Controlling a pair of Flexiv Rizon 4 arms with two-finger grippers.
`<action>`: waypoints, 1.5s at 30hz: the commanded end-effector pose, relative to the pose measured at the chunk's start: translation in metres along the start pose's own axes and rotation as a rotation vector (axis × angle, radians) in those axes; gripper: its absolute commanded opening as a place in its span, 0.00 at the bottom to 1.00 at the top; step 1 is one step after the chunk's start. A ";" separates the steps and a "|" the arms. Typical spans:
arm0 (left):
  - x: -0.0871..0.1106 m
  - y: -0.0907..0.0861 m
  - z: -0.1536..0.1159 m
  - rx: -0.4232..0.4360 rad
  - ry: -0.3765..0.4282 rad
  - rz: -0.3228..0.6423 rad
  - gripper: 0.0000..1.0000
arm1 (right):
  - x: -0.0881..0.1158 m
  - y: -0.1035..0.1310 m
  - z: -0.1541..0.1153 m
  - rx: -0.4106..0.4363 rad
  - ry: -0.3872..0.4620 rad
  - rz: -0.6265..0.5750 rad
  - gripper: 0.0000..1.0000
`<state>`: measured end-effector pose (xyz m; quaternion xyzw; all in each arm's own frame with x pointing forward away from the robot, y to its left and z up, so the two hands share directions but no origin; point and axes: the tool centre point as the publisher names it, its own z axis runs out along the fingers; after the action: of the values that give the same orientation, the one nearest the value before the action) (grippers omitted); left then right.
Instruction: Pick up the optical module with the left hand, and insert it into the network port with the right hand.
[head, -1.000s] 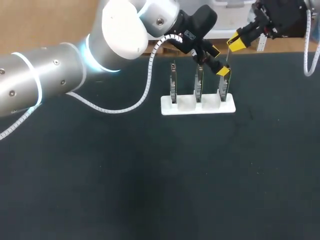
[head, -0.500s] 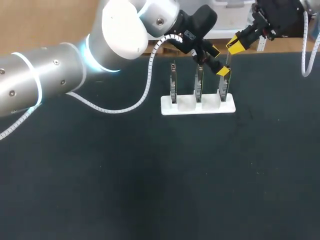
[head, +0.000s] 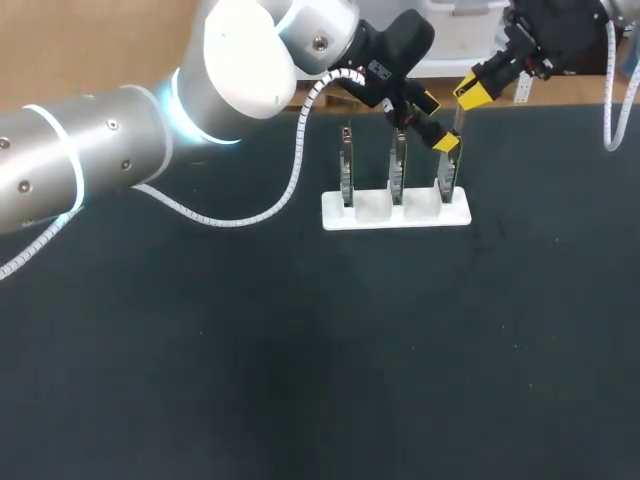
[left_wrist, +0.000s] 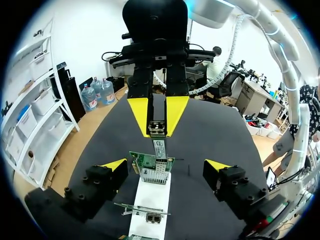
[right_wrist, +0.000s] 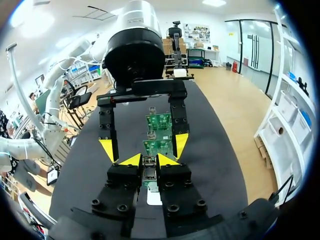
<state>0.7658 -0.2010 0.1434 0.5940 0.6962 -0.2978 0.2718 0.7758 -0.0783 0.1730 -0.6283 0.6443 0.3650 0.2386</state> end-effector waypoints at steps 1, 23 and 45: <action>0.000 0.001 0.000 0.003 0.000 0.001 1.00 | 0.001 0.000 0.001 -0.002 -0.001 0.003 0.00; 0.000 0.001 0.000 0.003 0.000 0.001 1.00 | 0.001 0.003 0.003 0.008 -0.006 0.001 0.00; 0.000 0.001 0.000 0.003 0.000 0.001 1.00 | 0.004 0.001 0.004 0.019 -0.002 0.001 0.00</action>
<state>0.7658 -0.2010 0.1434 0.5940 0.6962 -0.2978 0.2718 0.7764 -0.0778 0.1688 -0.6260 0.6466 0.3624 0.2424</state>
